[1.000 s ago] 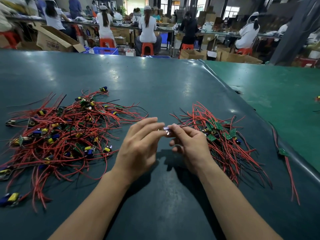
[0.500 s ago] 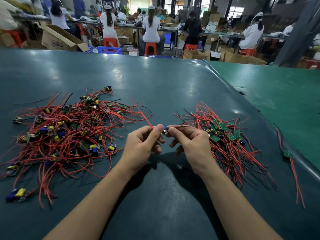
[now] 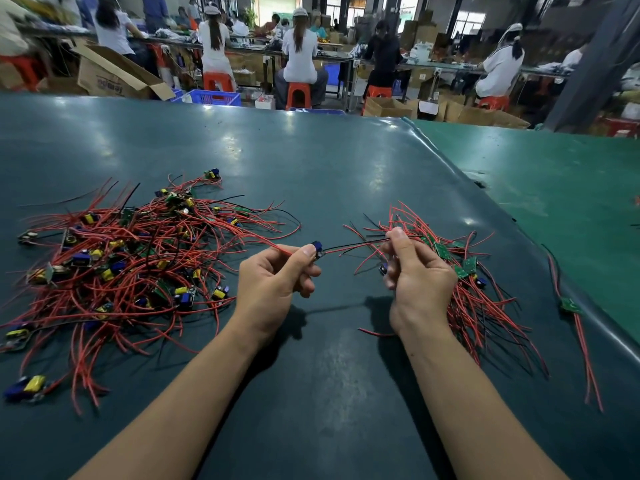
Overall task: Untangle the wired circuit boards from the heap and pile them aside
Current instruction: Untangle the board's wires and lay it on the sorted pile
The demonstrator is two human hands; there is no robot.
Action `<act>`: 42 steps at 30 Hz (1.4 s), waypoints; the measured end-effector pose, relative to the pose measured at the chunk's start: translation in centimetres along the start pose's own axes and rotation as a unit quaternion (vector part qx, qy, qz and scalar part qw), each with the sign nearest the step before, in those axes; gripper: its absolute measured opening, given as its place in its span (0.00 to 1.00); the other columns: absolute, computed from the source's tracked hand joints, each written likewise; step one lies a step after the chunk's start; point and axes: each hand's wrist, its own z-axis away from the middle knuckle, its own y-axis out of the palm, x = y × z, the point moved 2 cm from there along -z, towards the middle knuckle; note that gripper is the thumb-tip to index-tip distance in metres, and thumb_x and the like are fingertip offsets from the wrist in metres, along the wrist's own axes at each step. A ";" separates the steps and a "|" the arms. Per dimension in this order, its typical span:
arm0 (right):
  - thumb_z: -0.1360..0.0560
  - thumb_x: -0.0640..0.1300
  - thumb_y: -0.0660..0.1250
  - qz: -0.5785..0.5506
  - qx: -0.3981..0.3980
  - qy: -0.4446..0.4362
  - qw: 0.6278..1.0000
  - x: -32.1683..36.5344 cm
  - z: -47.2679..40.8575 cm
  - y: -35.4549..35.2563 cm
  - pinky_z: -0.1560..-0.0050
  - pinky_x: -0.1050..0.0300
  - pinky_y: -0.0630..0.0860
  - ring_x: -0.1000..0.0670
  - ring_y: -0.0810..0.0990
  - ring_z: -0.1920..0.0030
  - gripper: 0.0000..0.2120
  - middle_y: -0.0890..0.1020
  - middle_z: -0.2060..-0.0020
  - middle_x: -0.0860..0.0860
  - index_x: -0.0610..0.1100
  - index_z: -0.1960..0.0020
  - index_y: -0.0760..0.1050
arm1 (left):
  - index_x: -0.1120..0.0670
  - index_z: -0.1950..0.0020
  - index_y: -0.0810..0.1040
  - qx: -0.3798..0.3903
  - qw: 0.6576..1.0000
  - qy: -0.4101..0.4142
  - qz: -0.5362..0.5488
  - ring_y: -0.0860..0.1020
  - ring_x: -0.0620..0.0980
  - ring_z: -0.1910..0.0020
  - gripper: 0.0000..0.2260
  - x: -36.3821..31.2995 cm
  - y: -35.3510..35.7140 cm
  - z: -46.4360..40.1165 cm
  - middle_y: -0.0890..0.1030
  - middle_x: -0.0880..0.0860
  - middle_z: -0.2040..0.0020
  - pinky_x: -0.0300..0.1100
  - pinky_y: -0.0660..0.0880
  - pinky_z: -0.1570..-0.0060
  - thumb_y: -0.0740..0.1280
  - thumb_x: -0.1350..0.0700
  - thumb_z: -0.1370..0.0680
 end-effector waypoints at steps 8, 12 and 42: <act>0.23 0.39 0.70 -0.018 -0.037 0.011 0.999 0.1 -0.3 -0.5 0.80 0.67 0.62 0.58 0.68 0.80 0.11 0.79 0.75 0.52 0.41 0.64 0.78 | 0.57 0.60 0.79 -0.040 0.997 0.048 -0.039 0.75 0.46 0.73 0.06 0.1 -0.5 -0.1 0.80 0.51 0.70 0.36 0.74 0.70 0.69 0.60 0.22; 0.23 0.42 0.71 0.083 0.026 0.022 0.996 -0.7 -0.2 -0.5 0.80 0.64 0.67 0.56 0.71 0.78 0.12 0.79 0.73 0.51 0.41 0.64 0.76 | 0.55 0.57 0.76 -0.065 0.997 0.047 0.018 0.80 0.51 0.59 0.05 -0.4 -1.1 -0.8 0.81 0.54 0.60 0.40 0.76 0.61 0.67 0.56 0.22; 0.22 0.39 0.67 0.195 0.241 0.083 0.947 -1.5 2.7 1.6 0.77 0.64 0.66 0.55 0.73 0.74 0.09 0.80 0.72 0.52 0.45 0.57 0.84 | 0.56 0.59 0.80 0.133 0.963 0.035 -0.233 0.73 0.44 0.74 0.10 0.3 -0.1 0.6 0.79 0.49 0.72 0.39 0.72 0.75 0.73 0.50 0.28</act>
